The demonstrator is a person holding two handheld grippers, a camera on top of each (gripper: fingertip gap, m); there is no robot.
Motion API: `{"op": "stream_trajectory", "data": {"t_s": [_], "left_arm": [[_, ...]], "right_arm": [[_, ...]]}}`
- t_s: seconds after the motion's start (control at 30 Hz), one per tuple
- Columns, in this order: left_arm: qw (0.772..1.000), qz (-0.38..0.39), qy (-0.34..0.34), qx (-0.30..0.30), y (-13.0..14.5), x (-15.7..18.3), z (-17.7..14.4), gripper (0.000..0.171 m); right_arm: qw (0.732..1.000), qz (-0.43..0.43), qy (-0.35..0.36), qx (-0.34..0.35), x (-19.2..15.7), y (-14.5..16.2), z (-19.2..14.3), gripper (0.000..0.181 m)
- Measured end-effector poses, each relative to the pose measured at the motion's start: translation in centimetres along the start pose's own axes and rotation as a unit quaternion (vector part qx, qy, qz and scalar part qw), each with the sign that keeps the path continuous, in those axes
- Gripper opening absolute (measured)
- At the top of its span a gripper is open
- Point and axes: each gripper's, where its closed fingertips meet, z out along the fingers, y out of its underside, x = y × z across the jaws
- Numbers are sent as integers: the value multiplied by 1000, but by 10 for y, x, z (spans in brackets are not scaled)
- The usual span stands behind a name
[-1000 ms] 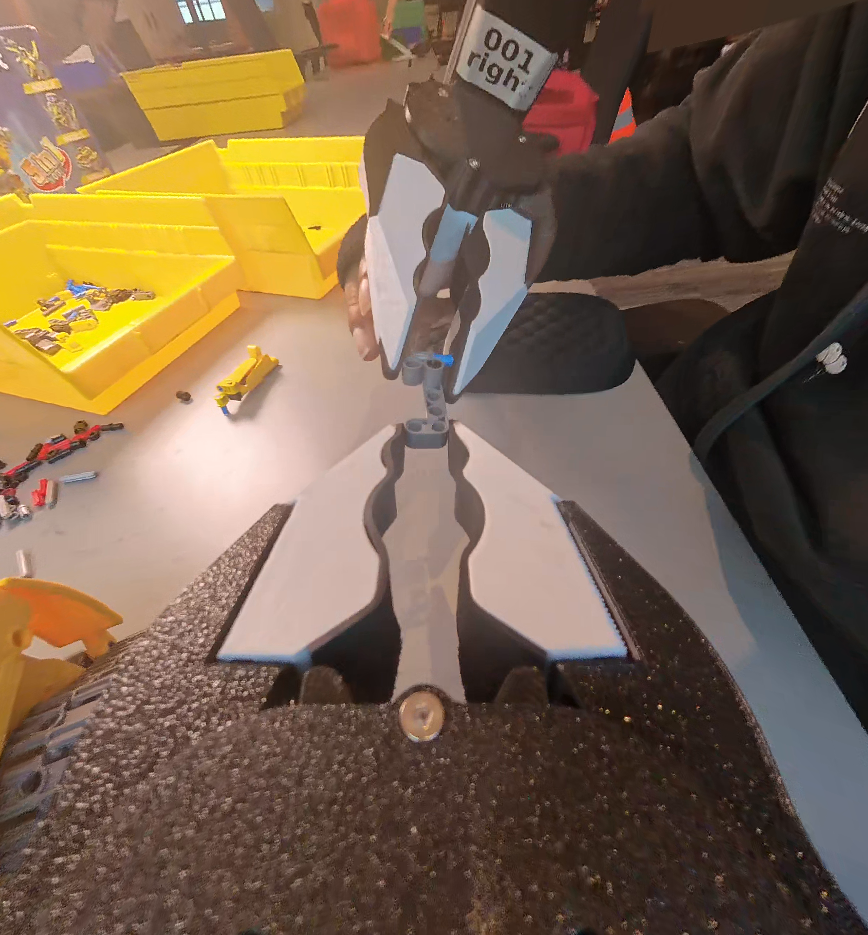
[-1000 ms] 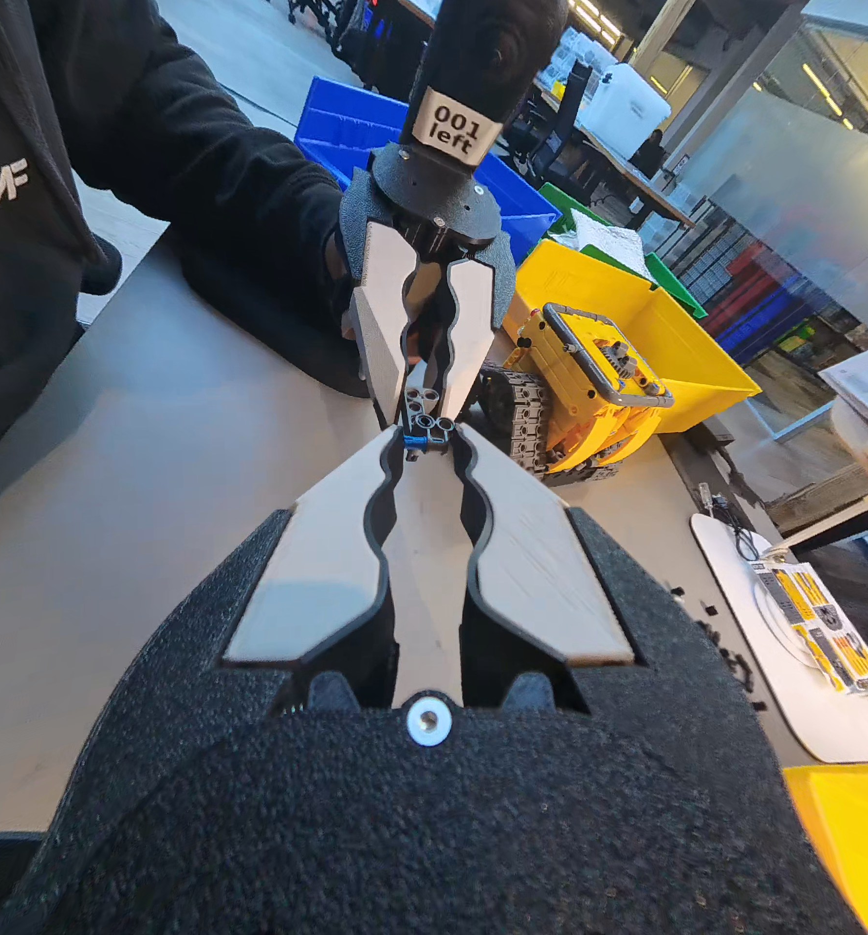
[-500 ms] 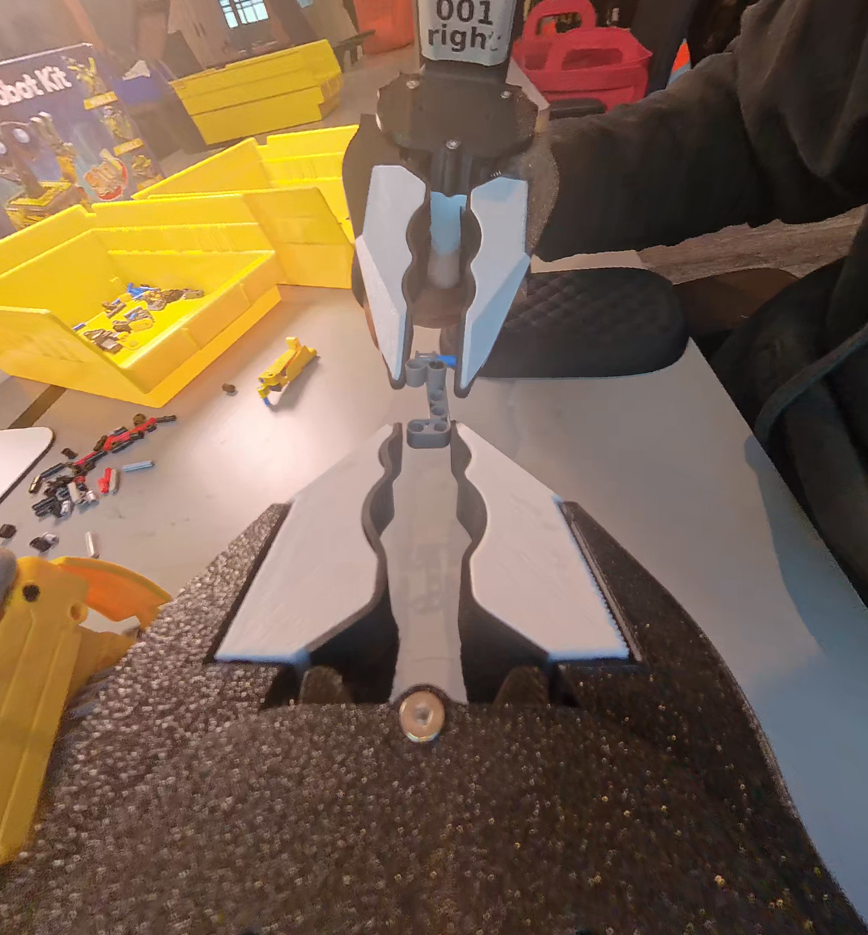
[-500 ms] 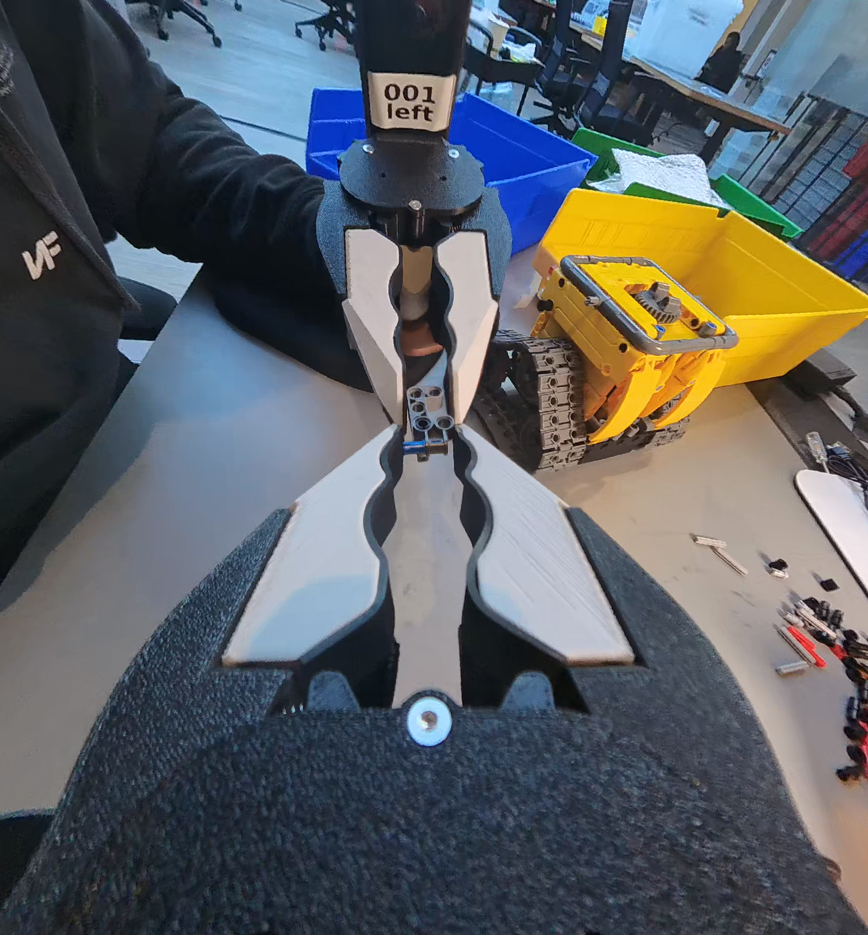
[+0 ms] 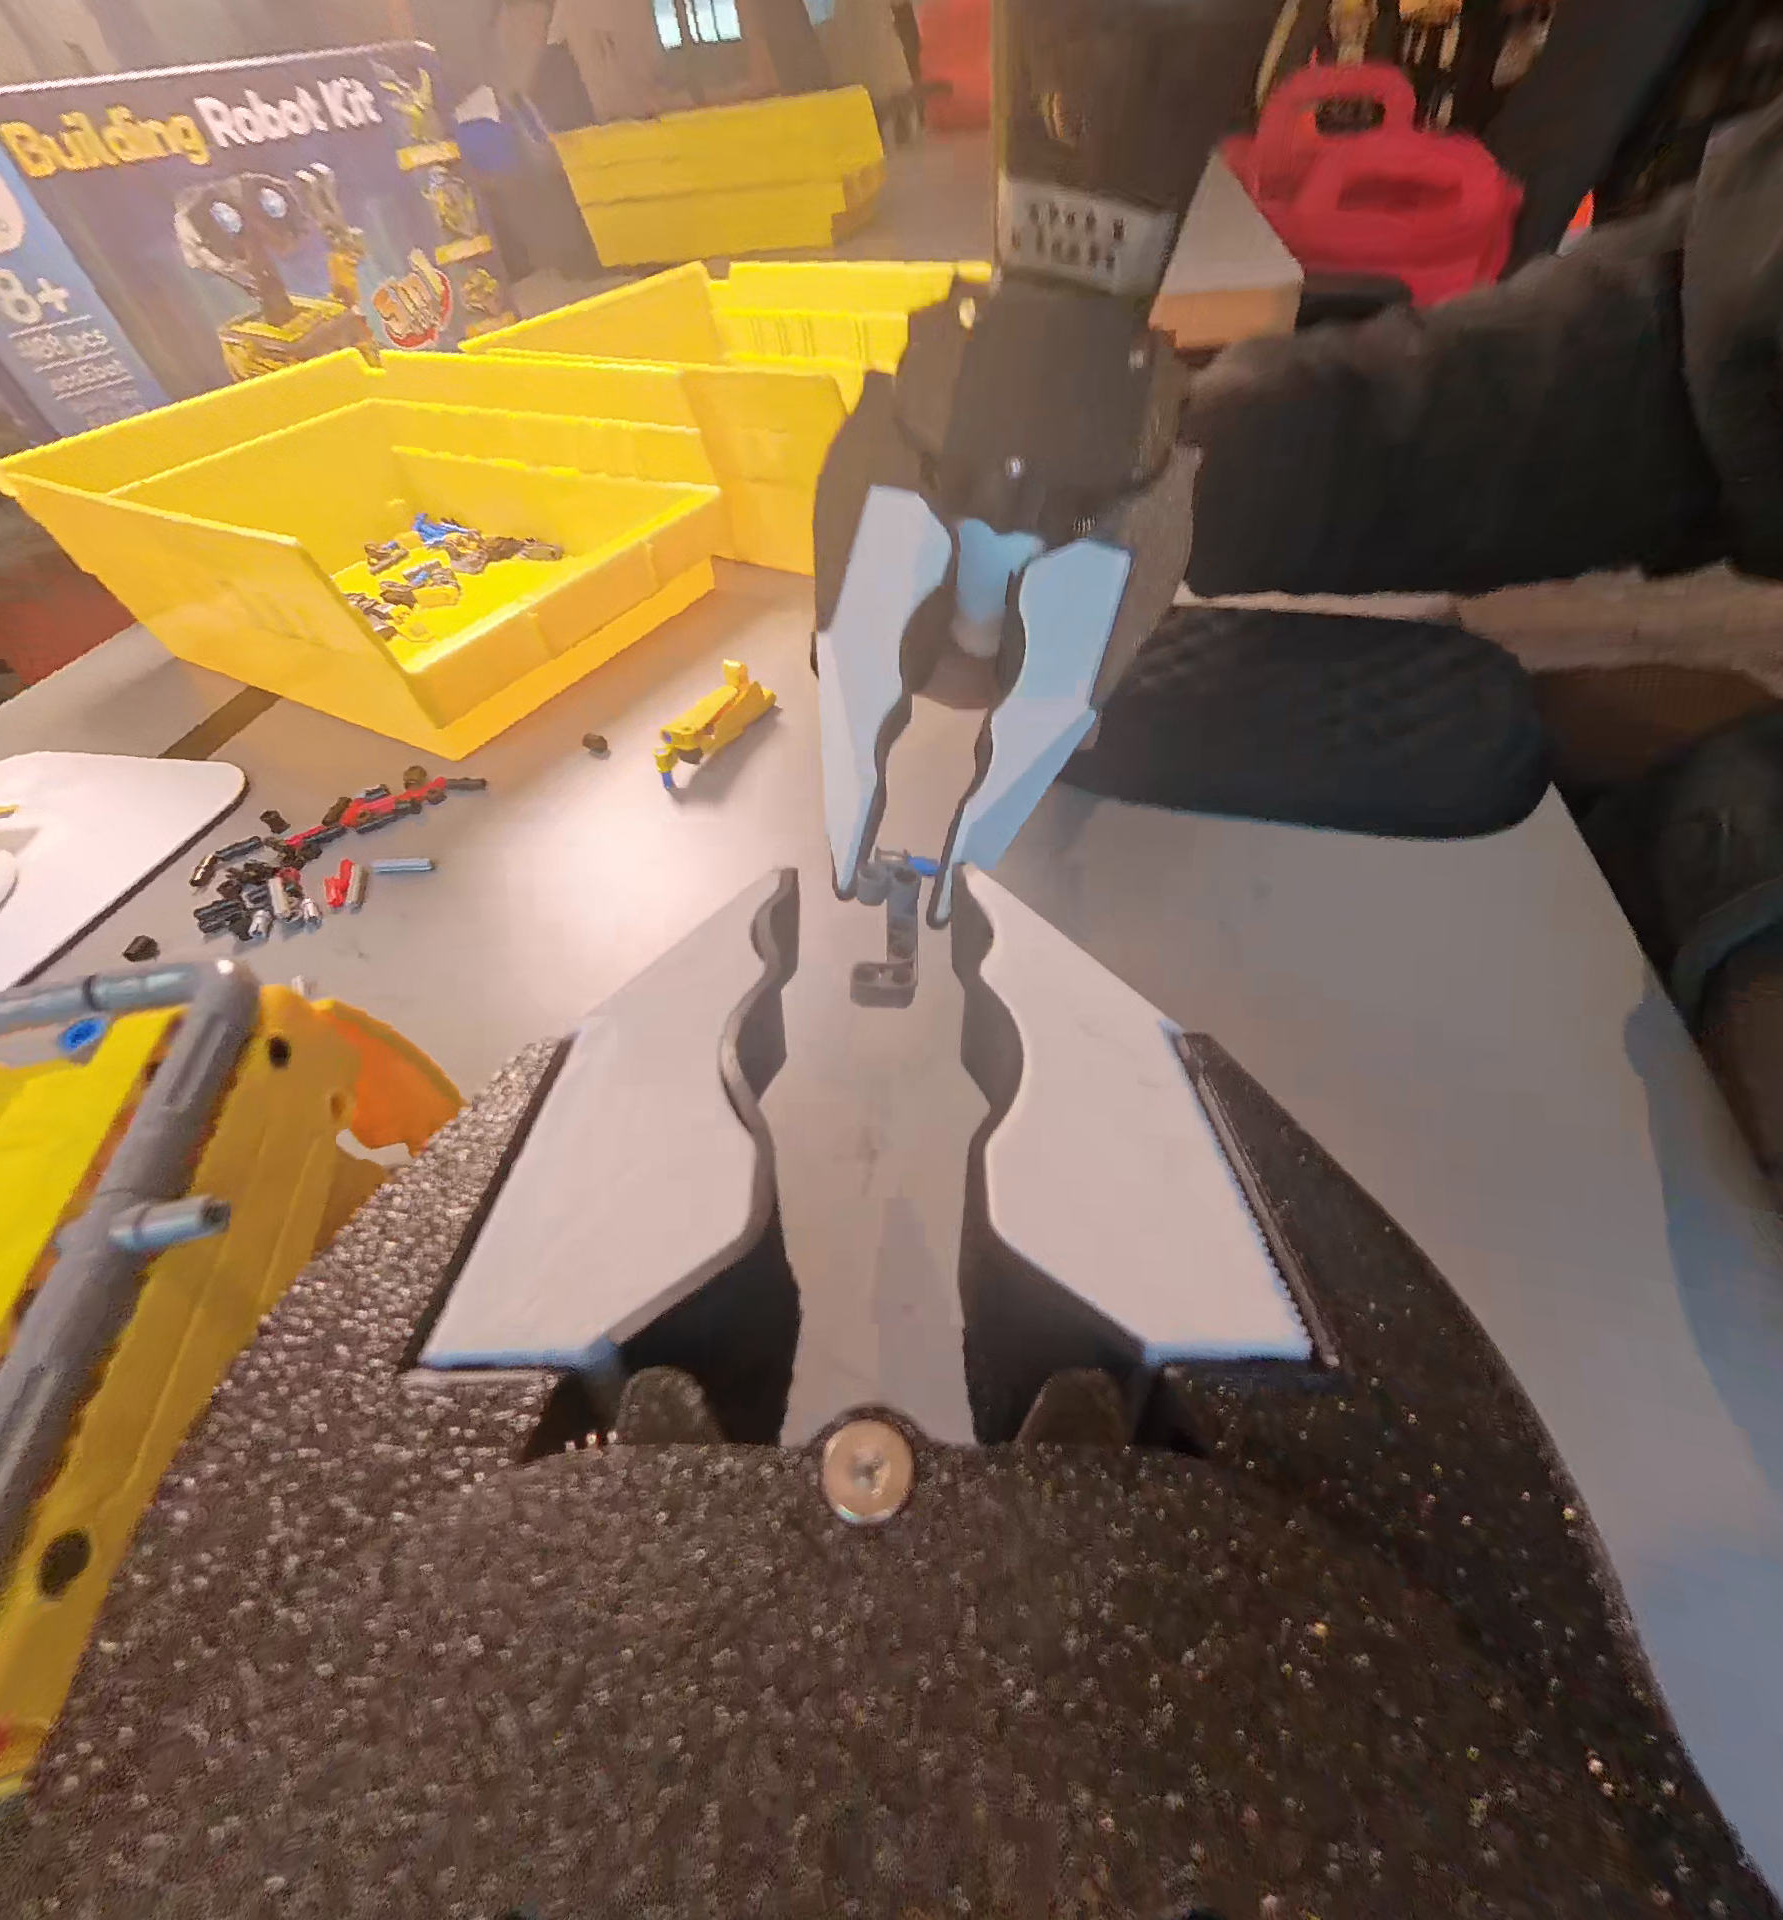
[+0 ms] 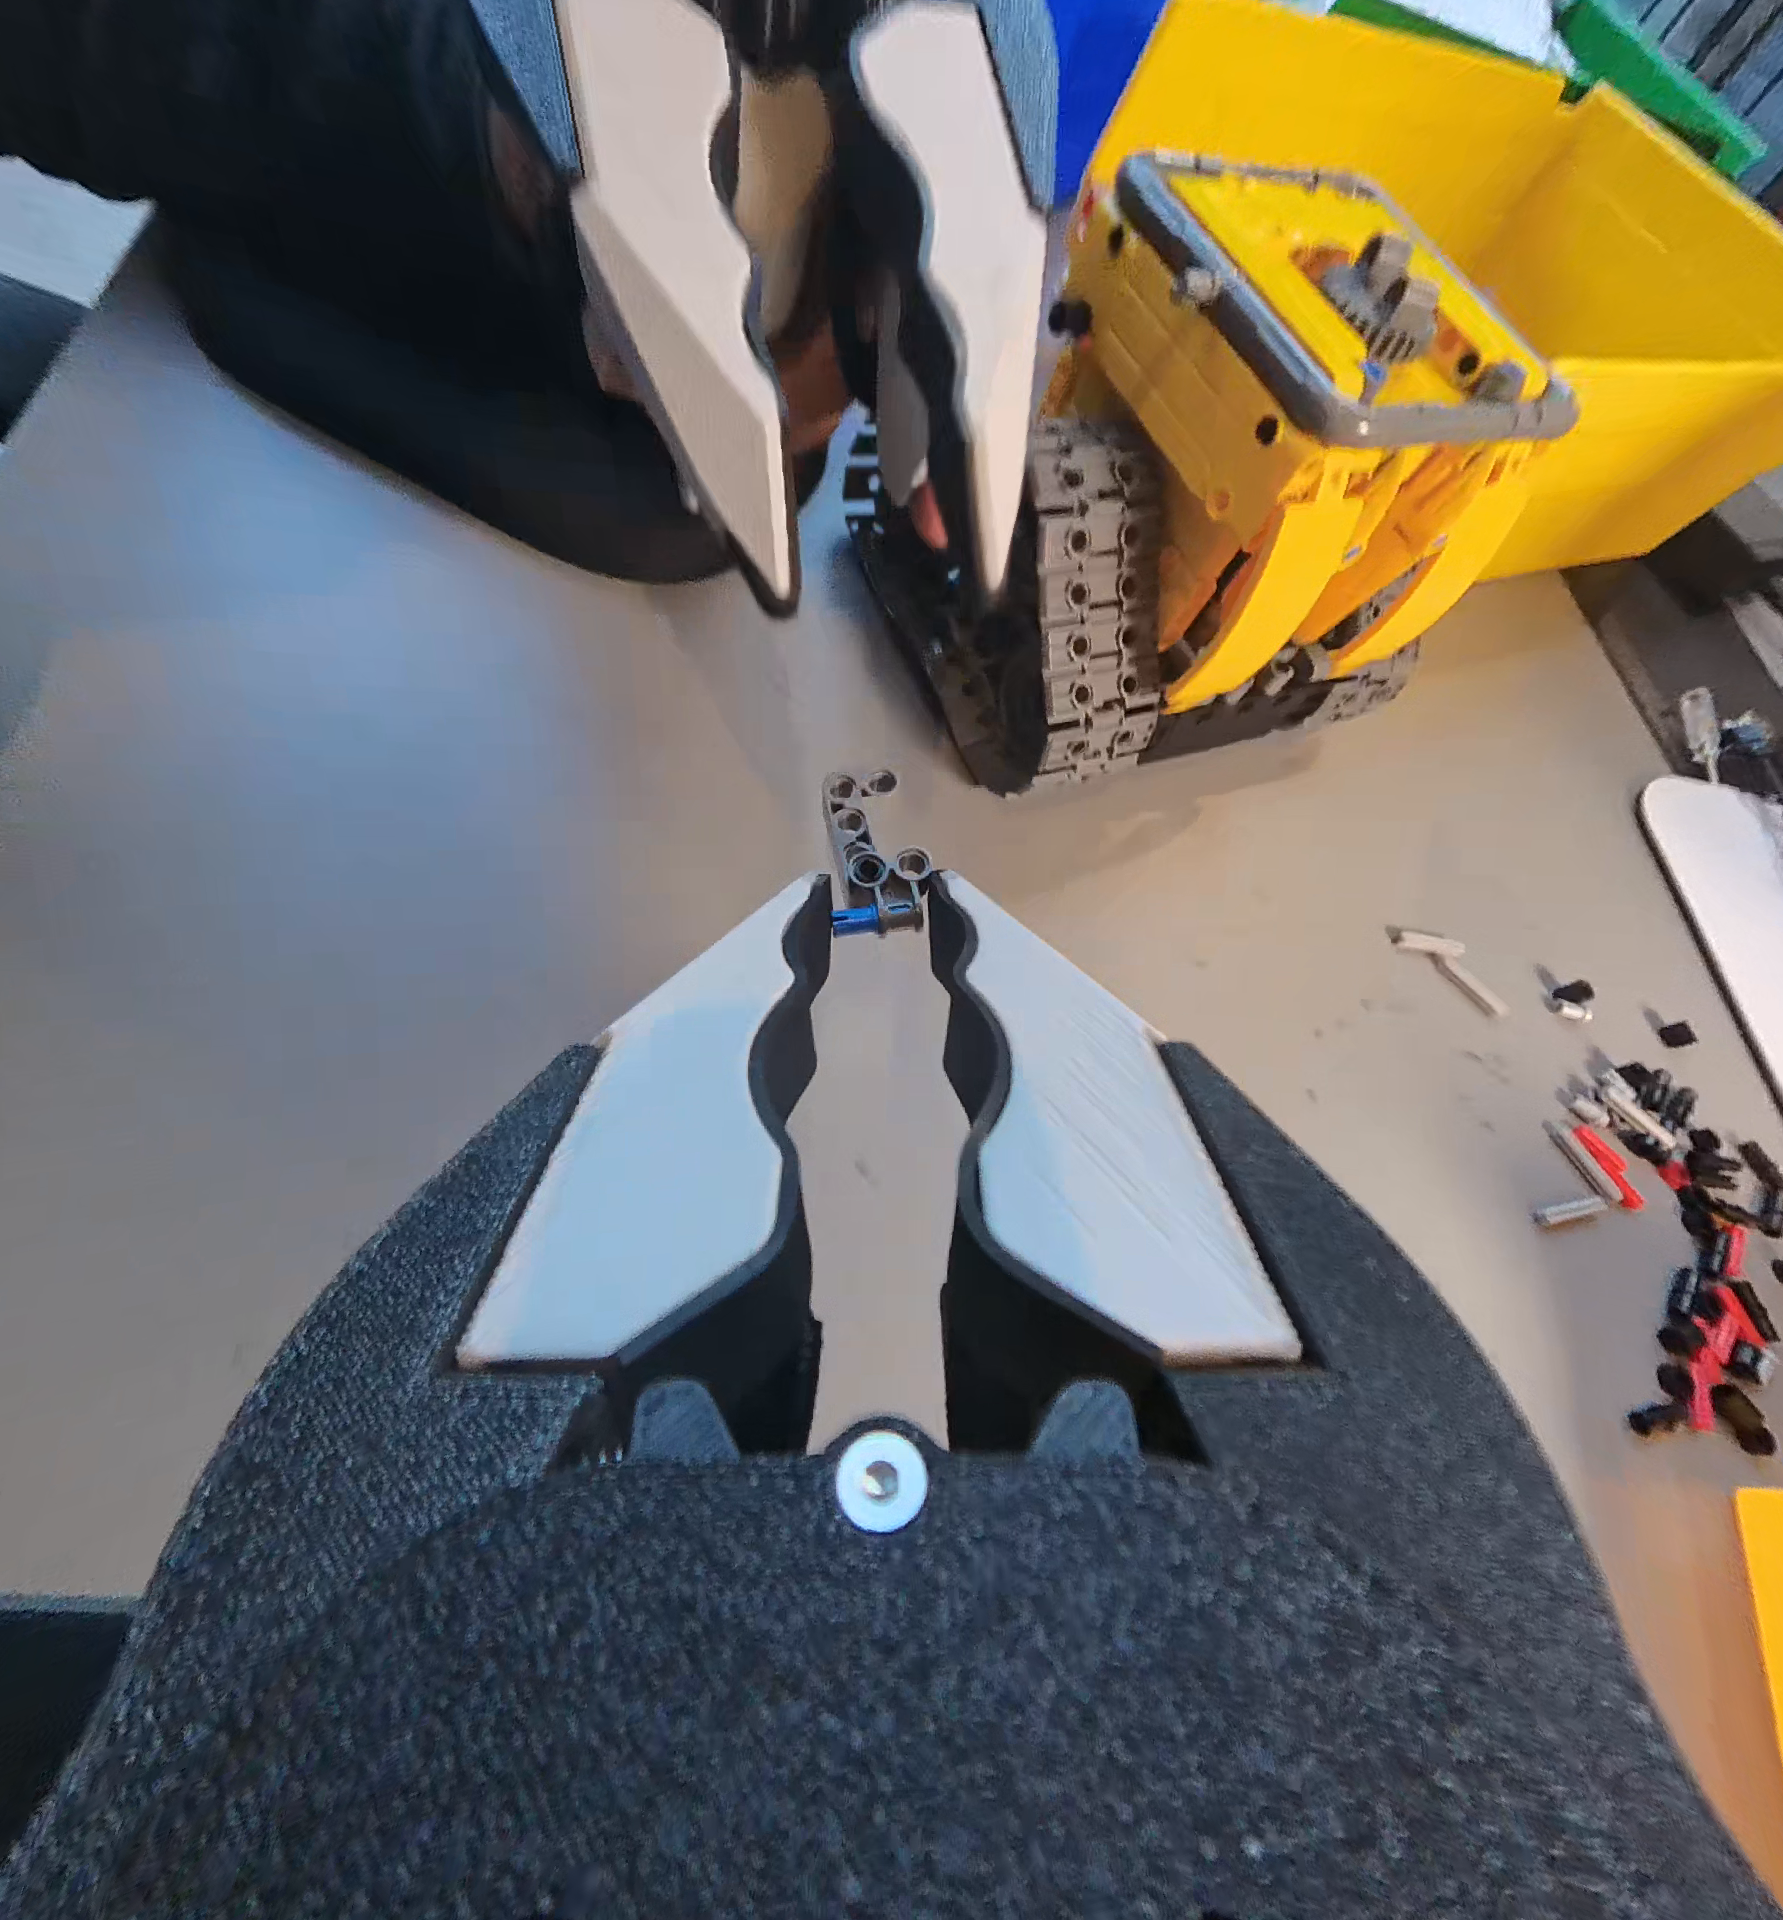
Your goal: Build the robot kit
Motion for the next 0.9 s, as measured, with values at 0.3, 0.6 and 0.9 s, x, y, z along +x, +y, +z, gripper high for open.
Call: {"op": "stream_trajectory", "data": {"t_s": [0.3, 0.6, 0.9], "left_arm": [[997, -45, -22, 55, -13, -17, -10, 37], [995, -35, -41, 88, -22, -19, -16, 37], [993, -39, -59, 95, -24, -24, -18, 30]], "right_arm": [[996, 26, -13, -89, 16, 43, 16, 18], [994, 22, -22, -108, 17, 47, 16, 18], [997, 40, -22, -57, 20, 35, 13, 26]]}}
